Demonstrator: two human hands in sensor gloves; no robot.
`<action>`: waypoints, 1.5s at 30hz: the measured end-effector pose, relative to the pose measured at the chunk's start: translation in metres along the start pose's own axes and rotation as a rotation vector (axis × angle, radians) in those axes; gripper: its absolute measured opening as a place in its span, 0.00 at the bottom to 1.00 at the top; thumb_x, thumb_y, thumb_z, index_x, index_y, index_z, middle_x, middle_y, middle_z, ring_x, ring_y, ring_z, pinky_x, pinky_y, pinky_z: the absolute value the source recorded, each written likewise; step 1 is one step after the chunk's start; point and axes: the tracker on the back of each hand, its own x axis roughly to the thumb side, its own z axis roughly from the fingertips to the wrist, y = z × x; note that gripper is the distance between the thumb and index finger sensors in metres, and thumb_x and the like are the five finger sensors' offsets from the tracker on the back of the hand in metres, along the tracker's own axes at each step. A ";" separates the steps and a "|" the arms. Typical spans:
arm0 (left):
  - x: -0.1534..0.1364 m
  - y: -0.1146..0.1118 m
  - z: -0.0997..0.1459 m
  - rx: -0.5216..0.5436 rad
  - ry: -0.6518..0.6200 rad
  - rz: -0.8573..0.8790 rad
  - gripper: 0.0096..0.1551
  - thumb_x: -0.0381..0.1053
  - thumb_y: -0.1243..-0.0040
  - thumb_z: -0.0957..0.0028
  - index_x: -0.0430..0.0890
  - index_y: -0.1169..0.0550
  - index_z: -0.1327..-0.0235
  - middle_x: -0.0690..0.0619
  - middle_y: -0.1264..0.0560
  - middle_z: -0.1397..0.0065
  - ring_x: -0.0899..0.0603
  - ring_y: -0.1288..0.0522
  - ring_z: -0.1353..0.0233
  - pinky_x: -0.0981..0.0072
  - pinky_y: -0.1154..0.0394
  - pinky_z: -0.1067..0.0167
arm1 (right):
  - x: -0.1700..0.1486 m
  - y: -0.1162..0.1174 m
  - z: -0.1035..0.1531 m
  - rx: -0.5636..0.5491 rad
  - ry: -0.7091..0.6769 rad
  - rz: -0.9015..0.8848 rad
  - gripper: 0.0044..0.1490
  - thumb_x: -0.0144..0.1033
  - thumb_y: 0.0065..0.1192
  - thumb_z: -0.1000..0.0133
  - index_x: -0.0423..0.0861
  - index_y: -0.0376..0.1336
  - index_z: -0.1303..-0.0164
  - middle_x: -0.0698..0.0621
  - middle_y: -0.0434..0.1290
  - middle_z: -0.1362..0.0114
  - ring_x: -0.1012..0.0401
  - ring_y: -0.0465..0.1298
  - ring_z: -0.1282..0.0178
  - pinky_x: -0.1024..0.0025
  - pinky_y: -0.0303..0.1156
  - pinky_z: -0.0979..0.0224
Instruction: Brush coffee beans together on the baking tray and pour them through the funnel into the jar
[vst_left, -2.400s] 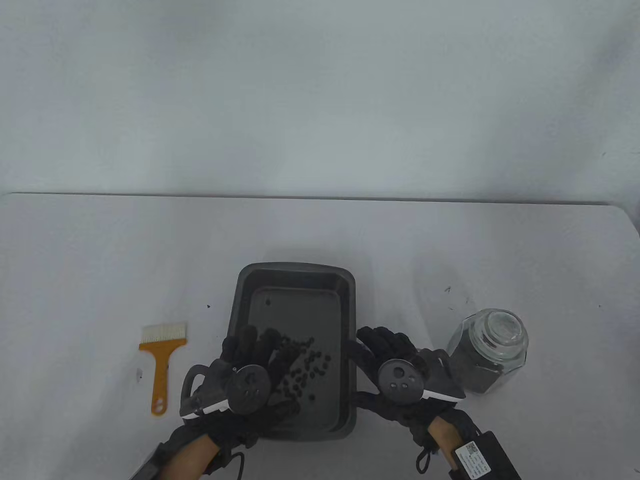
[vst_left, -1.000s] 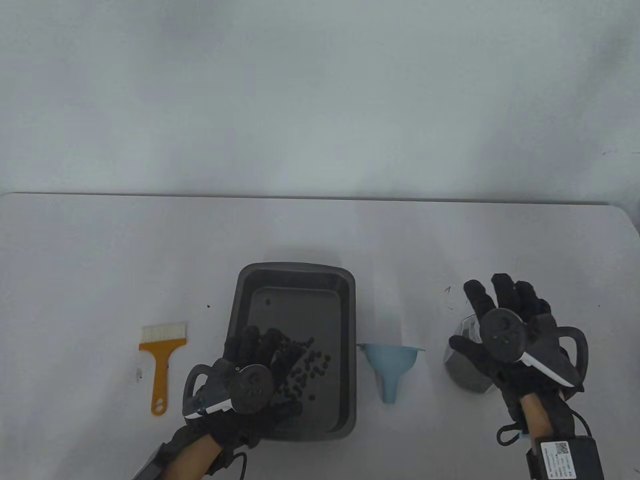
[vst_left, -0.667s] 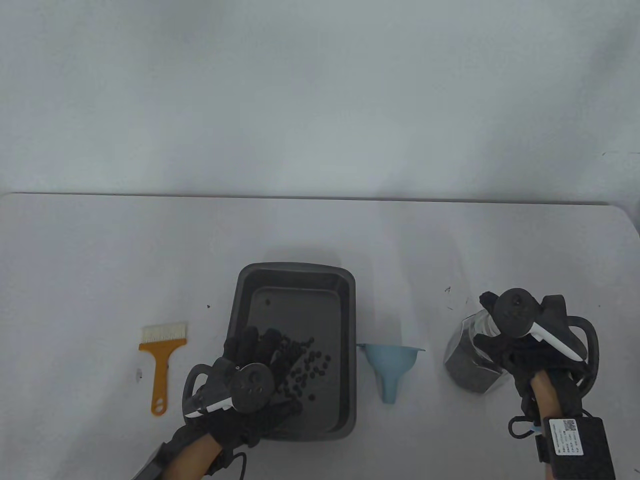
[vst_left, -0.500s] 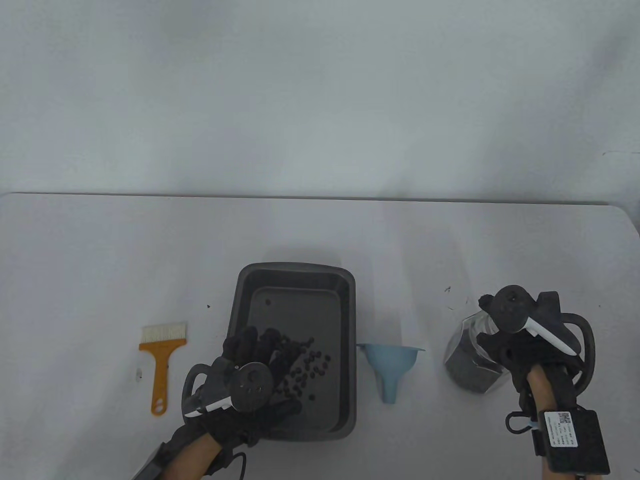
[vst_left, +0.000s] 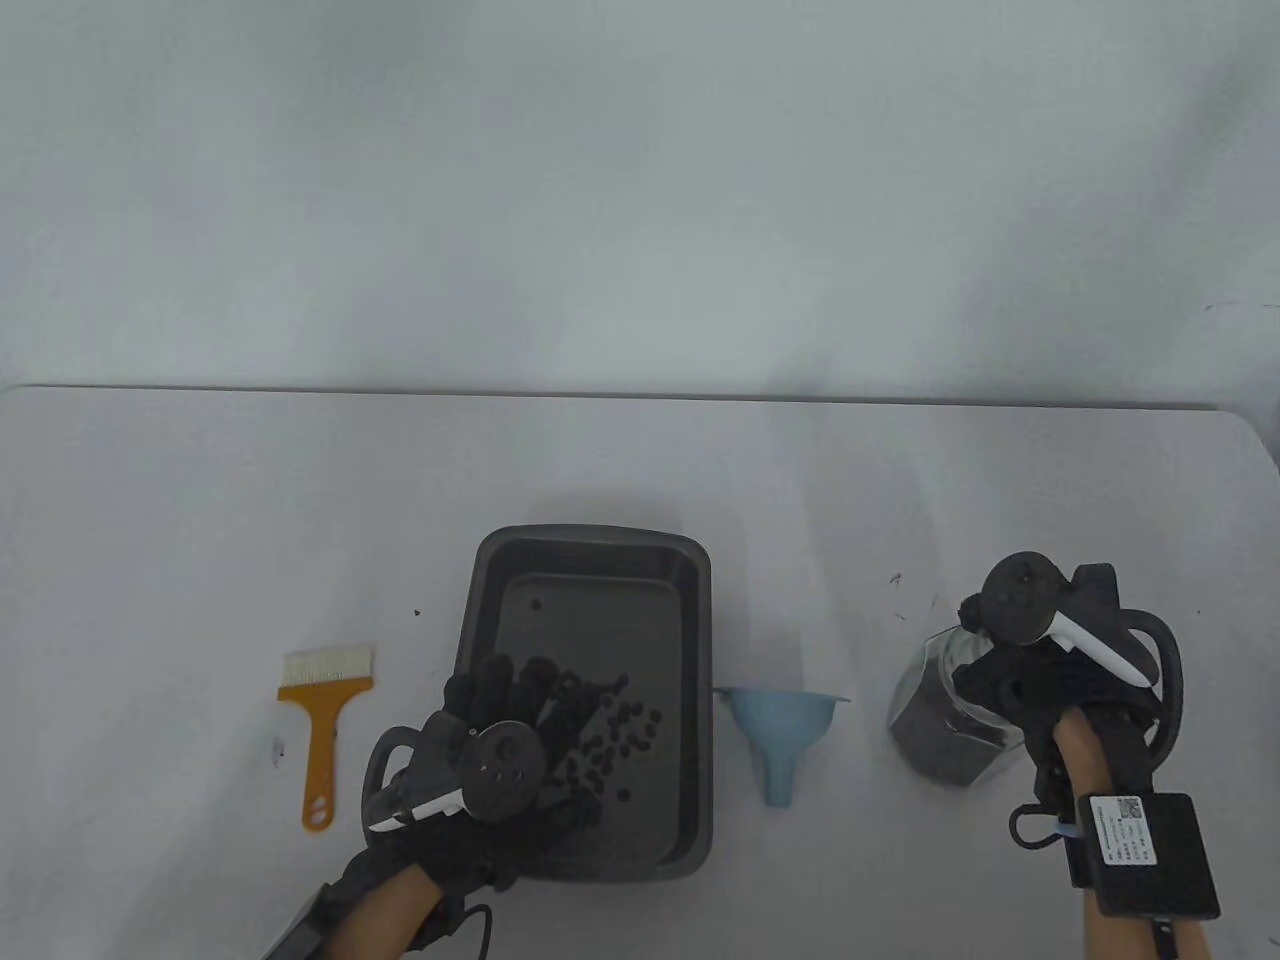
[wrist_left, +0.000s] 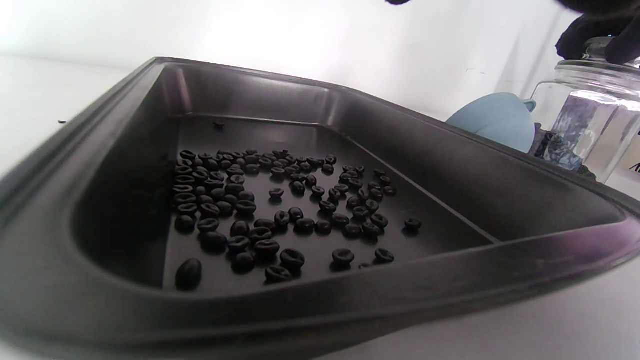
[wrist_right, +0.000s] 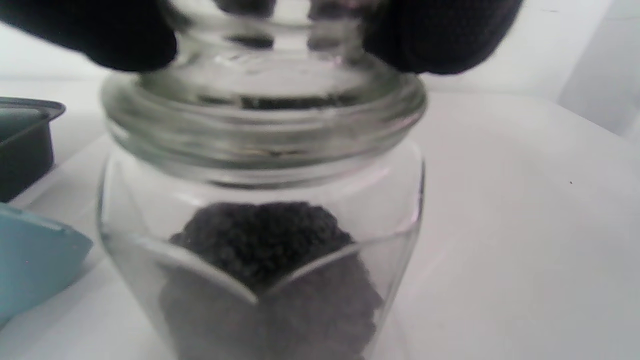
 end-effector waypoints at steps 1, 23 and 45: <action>0.000 0.000 0.000 0.002 0.001 0.001 0.55 0.84 0.61 0.58 0.63 0.54 0.18 0.45 0.58 0.12 0.27 0.59 0.13 0.28 0.61 0.25 | -0.001 -0.001 0.001 -0.015 -0.012 -0.012 0.44 0.60 0.68 0.59 0.62 0.55 0.33 0.40 0.61 0.27 0.41 0.71 0.41 0.51 0.75 0.41; 0.001 0.000 -0.001 -0.005 0.013 -0.002 0.55 0.84 0.62 0.58 0.63 0.54 0.18 0.45 0.57 0.12 0.27 0.59 0.13 0.28 0.61 0.25 | 0.063 0.031 0.090 -0.119 -0.411 0.103 0.45 0.61 0.69 0.60 0.61 0.55 0.33 0.39 0.63 0.28 0.41 0.71 0.42 0.51 0.75 0.42; -0.001 0.000 0.000 0.001 0.016 0.005 0.55 0.84 0.62 0.58 0.63 0.54 0.18 0.44 0.57 0.12 0.27 0.59 0.13 0.28 0.61 0.25 | 0.093 0.139 0.050 0.118 -0.459 0.286 0.47 0.61 0.71 0.62 0.61 0.55 0.34 0.40 0.63 0.28 0.43 0.74 0.41 0.53 0.77 0.41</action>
